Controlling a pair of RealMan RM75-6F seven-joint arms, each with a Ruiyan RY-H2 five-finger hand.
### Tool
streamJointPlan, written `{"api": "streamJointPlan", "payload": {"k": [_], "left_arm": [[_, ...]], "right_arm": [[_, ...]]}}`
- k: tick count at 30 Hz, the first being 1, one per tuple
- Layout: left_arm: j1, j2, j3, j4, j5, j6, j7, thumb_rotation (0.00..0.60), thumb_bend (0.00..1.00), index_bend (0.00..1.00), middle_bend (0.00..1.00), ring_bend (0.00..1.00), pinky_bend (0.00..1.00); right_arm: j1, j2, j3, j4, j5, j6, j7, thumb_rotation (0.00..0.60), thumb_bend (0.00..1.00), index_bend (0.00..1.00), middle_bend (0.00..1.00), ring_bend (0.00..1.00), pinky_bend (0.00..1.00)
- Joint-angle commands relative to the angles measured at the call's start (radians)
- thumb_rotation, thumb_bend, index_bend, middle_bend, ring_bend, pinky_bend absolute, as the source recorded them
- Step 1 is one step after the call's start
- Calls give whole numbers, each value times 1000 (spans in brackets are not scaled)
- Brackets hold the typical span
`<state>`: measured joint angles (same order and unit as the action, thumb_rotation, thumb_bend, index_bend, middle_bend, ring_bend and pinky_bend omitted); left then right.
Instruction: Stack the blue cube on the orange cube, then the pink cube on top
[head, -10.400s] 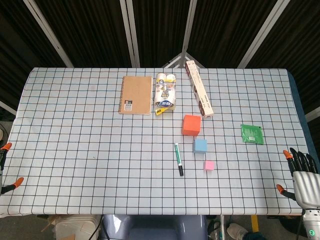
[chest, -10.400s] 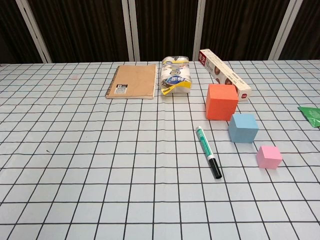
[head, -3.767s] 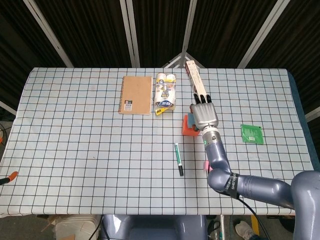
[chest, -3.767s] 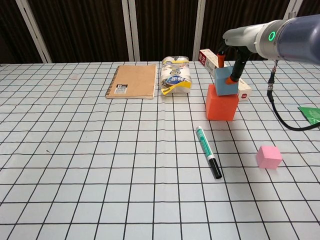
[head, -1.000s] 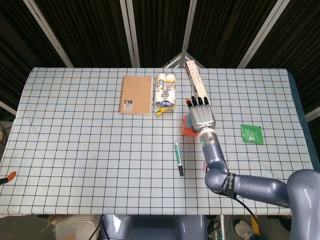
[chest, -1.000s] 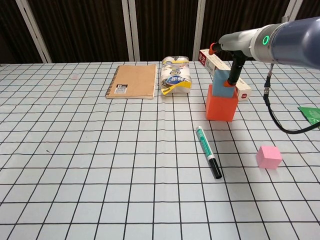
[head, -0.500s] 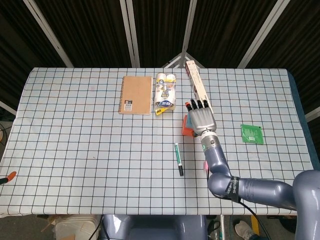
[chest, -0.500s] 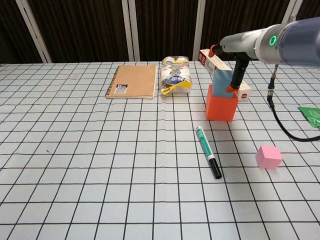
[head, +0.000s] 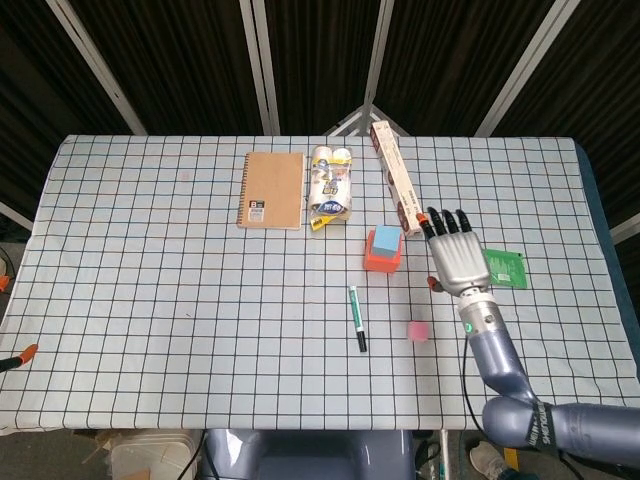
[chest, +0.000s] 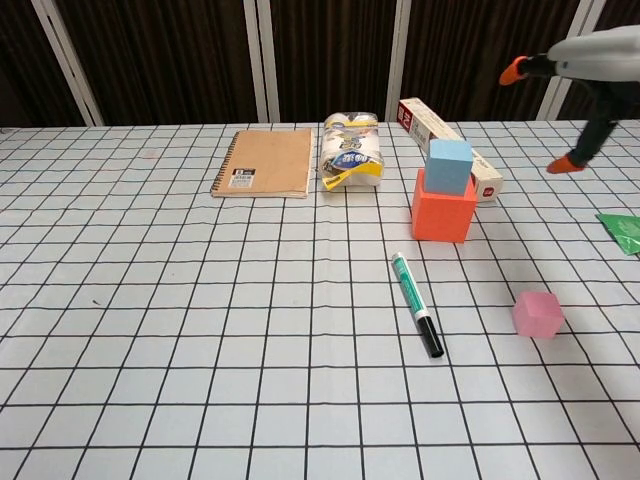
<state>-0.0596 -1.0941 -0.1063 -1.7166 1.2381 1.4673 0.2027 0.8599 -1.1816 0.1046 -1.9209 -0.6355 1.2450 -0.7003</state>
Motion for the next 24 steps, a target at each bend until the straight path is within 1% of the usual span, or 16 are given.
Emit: {"api": "streamJointPlan", "payload": {"k": [1, 5, 7, 10, 16, 20, 24], "left_arm": [[1, -1, 0, -1, 1, 3, 2, 600, 129, 79, 0, 0, 0], [-2, -7, 1, -4, 0, 0, 17, 600, 129, 79, 0, 0, 0], [-5, -10, 4, -6, 3, -1, 27, 600, 129, 79, 0, 0, 0], [-6, -14, 6, -10, 9, 2, 35, 600, 129, 79, 0, 0, 0], [-3, -13, 4, -7, 4, 6, 29, 600, 129, 79, 0, 0, 0], [-5, -10, 3, -4, 2, -3, 23, 600, 128, 79, 0, 0, 0], [-7, -6, 2, -3, 0, -8, 16, 600, 129, 79, 0, 0, 0]], "right_arm": [[-163, 74, -137, -34, -209, 64, 141, 600, 288, 3, 0, 0, 0], [-253, 68, -211, 11, -332, 72, 227, 600, 288, 62, 0, 0, 0], [-286, 52, -234, 35, -380, 69, 258, 600, 288, 119, 0, 0, 0], [-318, 16, -248, 66, -425, 60, 284, 600, 288, 163, 0, 0, 0], [-354, -61, -246, 99, -457, 24, 304, 600, 288, 201, 0, 0, 0], [-357, -104, -221, 113, -450, -1, 300, 600, 289, 230, 0, 0, 0], [-355, -150, -182, 128, -425, -15, 280, 600, 288, 287, 0, 0, 0]]}}
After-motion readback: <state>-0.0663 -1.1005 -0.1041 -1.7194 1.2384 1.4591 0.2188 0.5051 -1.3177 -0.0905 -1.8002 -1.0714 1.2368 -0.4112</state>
